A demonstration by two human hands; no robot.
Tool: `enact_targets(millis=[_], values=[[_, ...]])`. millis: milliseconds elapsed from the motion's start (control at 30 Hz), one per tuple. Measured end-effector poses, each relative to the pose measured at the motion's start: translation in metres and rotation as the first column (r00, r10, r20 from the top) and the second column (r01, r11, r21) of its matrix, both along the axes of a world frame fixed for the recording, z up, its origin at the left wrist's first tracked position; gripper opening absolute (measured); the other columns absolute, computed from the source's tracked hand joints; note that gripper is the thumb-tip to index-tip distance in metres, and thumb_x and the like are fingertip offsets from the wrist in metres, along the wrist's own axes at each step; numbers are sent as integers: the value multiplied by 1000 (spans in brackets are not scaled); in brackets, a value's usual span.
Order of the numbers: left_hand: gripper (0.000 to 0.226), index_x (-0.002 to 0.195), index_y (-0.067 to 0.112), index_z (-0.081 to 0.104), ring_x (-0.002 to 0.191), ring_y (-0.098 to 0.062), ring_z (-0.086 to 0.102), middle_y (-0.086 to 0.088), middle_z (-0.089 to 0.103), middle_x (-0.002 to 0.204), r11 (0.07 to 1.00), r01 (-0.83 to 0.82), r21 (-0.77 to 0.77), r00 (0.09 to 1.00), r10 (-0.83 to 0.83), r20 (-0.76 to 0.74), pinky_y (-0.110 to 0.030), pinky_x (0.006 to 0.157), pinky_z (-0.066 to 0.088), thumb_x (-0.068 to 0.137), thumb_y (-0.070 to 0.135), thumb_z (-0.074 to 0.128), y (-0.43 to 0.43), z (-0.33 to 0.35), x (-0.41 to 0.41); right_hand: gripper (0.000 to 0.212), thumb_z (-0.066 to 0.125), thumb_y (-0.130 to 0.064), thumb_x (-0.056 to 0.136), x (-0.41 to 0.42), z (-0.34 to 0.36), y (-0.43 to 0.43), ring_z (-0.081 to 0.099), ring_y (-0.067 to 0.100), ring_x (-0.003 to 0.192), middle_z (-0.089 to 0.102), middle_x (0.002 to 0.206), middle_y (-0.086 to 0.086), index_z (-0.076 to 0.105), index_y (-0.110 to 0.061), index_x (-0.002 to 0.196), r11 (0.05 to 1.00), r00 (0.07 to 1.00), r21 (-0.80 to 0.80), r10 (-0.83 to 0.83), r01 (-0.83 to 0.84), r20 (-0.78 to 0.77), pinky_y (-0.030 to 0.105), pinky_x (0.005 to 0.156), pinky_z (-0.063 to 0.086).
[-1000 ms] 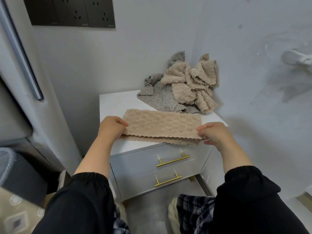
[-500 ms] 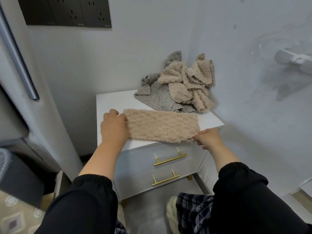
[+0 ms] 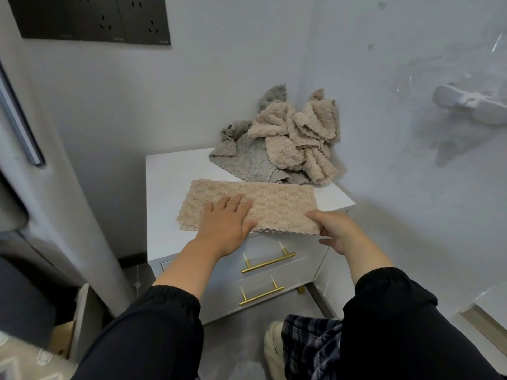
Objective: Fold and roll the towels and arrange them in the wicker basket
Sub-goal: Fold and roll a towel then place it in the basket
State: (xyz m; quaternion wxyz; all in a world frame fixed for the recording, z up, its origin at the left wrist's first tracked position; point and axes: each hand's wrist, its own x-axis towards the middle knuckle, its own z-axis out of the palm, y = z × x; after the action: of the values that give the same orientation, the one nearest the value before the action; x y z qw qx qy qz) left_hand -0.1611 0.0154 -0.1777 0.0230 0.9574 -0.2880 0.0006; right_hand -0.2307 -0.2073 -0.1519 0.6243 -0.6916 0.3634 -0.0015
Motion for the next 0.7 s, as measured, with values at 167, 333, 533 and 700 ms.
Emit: enact_targets(millis=[167,333,533,700], values=[[50,99,21,65,96,-23,59,-1,67,99,967,21,-254,1000,-19,9,-35,78,47,98,54,28,-7,29,-2,12,58,-11,92,4,17,4,61,17,77,64,86,8,57,-10,81,981,915,146,-177,132,363,33,78,52],[40,87,14,68,67,-17,62,2,70,73,711,-207,-672,935,-58,-349,-32,73,50,94,49,49,-8,45,-11,5,62,-11,90,-1,40,13,64,28,86,67,94,14,62,-10,95,1000,842,-28,6,11,539,41,78,50],[74,123,28,50,112,-1,59,14,62,121,390,-362,-847,689,-500,-525,-15,90,47,59,48,82,-4,46,-8,14,80,-17,68,-14,56,26,54,21,72,61,71,1,68,-25,68,952,760,-211,306,-224,574,35,72,43],[29,98,18,69,100,-19,67,-1,73,100,232,-473,-850,716,-460,-525,-28,86,53,72,8,78,-14,43,-15,25,85,-20,66,-12,57,31,48,15,67,53,67,-4,61,-24,65,928,782,-361,289,-88,552,29,67,38]])
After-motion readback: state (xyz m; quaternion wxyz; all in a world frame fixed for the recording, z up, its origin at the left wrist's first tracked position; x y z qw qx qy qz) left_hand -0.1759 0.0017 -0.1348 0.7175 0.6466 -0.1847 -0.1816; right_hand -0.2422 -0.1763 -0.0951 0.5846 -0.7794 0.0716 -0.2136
